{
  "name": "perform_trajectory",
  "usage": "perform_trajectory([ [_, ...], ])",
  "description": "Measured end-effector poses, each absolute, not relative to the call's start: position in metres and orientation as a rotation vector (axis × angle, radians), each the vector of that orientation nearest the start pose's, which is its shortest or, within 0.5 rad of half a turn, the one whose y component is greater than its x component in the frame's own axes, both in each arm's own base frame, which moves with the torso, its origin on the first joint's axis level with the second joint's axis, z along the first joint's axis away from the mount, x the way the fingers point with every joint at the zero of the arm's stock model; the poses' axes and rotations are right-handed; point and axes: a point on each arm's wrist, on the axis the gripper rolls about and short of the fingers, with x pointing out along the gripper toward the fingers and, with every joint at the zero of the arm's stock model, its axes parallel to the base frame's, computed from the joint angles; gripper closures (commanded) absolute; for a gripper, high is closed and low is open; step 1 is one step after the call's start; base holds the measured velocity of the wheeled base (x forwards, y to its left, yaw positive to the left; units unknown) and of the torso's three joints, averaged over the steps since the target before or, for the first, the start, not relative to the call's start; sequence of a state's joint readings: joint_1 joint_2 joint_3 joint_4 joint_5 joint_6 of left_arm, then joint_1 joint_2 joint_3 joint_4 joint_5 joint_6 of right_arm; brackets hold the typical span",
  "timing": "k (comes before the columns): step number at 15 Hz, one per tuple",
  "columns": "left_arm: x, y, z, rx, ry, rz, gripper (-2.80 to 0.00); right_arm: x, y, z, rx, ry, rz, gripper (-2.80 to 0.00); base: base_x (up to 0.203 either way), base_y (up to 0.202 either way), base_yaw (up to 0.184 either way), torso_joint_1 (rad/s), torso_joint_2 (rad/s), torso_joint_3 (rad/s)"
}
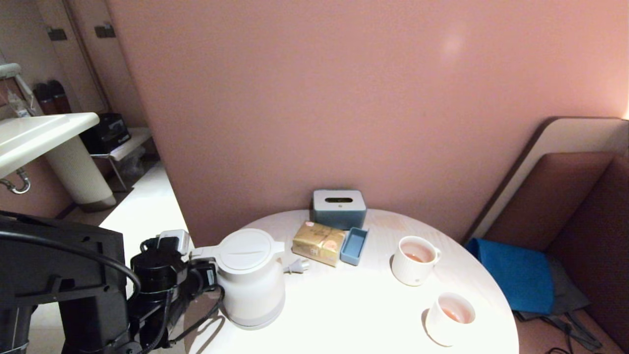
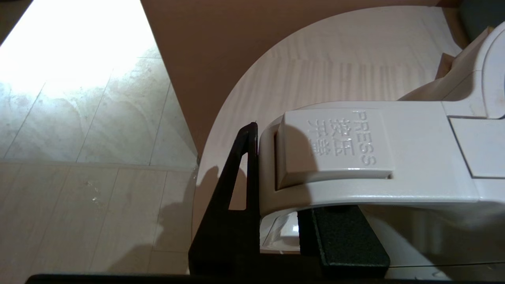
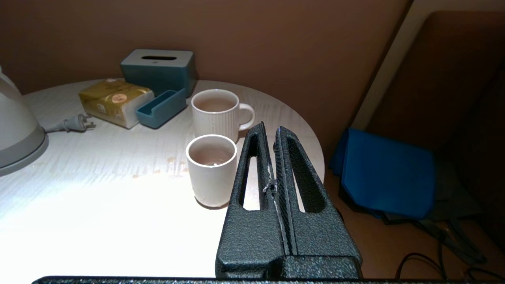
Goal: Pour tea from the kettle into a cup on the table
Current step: Put down the kettle on the table
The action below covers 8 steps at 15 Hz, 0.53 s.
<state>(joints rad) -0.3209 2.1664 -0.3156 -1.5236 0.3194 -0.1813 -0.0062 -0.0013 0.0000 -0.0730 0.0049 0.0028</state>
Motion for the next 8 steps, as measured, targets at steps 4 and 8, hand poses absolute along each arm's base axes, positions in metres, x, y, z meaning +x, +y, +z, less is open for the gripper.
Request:
perform_trajectory([
  [4,0.2772,-0.0847,0.0269,-0.078,0.308,0.026,0.0,-0.0232,0.0003,0.0828,0.003,-0.073,0.0,0.0,0.0,0.0,0.0,0.0,0.0,0.0],
  [8,0.2766,-0.0845,0.0277,-0.059,0.307,0.023,0.0,-0.0232,0.0003,0.0828,0.003,-0.073,0.0,0.0,0.0,0.0,0.0,0.0,0.0,0.0],
])
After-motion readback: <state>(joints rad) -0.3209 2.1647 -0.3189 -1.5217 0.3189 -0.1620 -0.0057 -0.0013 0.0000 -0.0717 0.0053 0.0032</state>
